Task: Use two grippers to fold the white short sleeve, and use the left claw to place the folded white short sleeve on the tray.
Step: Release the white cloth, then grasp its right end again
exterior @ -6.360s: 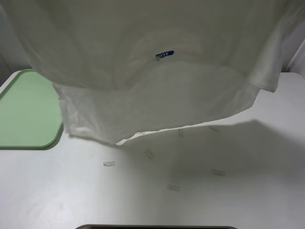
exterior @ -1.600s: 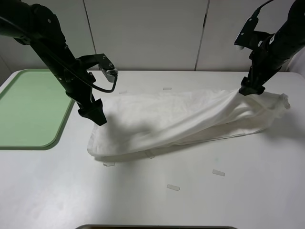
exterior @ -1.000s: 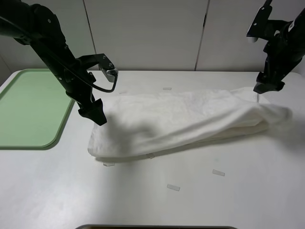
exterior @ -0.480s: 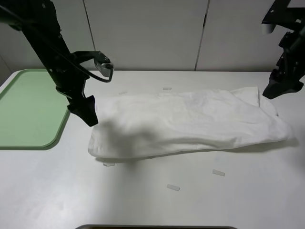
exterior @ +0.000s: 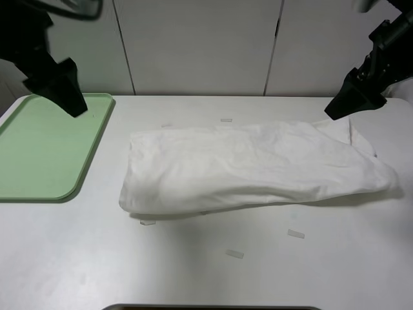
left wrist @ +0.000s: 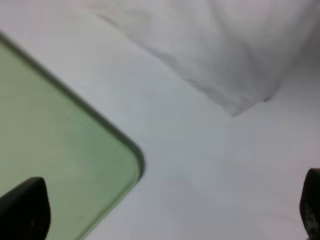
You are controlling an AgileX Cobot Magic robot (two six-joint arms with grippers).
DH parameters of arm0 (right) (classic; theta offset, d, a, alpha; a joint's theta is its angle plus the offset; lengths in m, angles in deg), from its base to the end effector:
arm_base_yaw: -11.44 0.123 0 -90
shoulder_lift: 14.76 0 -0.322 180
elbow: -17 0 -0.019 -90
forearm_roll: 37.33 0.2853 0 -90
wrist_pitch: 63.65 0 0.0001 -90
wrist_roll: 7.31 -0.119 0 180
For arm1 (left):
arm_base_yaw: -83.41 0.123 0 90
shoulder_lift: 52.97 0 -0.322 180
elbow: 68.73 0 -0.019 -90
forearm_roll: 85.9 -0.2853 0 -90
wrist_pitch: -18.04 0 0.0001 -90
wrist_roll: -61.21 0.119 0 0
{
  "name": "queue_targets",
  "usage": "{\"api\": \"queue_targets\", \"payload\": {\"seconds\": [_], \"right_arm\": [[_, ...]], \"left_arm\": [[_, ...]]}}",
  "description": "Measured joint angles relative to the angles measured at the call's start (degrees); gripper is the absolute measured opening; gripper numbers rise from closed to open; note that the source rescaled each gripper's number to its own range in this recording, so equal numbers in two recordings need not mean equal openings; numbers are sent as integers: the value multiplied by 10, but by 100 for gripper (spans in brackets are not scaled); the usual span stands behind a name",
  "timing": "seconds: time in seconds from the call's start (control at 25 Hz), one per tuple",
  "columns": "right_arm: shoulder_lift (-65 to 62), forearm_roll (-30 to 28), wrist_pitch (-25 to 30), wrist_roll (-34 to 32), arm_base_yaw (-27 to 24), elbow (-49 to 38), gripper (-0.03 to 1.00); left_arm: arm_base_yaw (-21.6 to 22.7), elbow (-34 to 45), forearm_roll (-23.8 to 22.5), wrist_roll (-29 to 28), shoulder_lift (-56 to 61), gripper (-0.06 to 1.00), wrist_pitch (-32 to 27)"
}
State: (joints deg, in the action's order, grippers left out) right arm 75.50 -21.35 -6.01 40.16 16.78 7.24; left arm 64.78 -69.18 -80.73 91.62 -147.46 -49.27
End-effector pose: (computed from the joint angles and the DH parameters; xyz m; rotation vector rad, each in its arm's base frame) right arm 0.3275 0.0584 0.3078 -1.0673 2.4612 0.1434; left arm 0.3277 -0.1209 0.3305 1.1383 2.5669 -0.0770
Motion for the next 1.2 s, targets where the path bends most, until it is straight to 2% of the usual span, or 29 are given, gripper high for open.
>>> {"api": "queue_targets", "payload": {"seconds": [0.24, 0.44, 0.56, 0.76, 1.12, 1.16, 1.2], "right_arm": [[0, 27, 1, -1, 0, 0, 100], [0, 41, -11, -2, 0, 0, 100], [0, 45, -16, -3, 0, 0, 100], [0, 50, -22, -7, 0, 0, 100], [0, 68, -27, -8, 0, 0, 100], [0, 71, -27, -8, 0, 0, 100], [0, 75, -27, -8, 0, 0, 100]], "left_arm": [[0, 4, -52, -71, 137, 100, -2], [0, 48, -64, -120, 246, 100, 3], [0, 134, -87, -189, 367, 100, 43], [0, 246, -98, -255, 524, 100, 56], [0, 370, -100, -325, 714, 100, 56], [0, 412, -100, -332, 785, 100, 57], [0, 427, -100, -334, 804, 100, 58]]}}
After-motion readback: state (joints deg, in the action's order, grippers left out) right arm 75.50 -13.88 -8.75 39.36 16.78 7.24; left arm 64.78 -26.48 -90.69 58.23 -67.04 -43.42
